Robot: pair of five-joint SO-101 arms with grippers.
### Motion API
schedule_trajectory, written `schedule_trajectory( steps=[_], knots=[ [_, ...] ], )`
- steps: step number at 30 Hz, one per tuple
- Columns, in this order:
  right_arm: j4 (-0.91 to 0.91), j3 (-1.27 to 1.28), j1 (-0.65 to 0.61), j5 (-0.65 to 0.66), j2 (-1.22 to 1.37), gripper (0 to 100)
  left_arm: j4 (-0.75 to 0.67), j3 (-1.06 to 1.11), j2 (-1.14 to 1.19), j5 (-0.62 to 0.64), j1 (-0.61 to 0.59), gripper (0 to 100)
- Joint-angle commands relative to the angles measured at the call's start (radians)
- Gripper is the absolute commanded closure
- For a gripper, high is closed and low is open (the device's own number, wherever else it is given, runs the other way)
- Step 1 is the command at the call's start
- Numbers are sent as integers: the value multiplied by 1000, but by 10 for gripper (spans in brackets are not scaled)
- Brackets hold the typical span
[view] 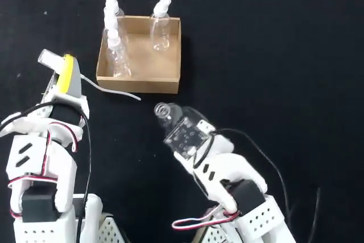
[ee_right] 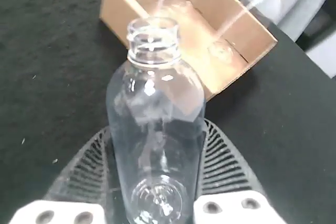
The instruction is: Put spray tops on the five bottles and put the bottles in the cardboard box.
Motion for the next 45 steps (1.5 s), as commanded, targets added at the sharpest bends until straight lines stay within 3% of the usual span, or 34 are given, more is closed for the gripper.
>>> schedule_trajectory(
  steps=[1,11,45],
  knots=[
    [-32,5,-26,18,-53,963,-18,10,-58,3,1,971],
    [-32,47,-54,20,-125,964,-18,99,-207,-77,157,972],
    [-89,93,-49,54,-127,964,81,28,-242,-126,157,972]
  ],
)
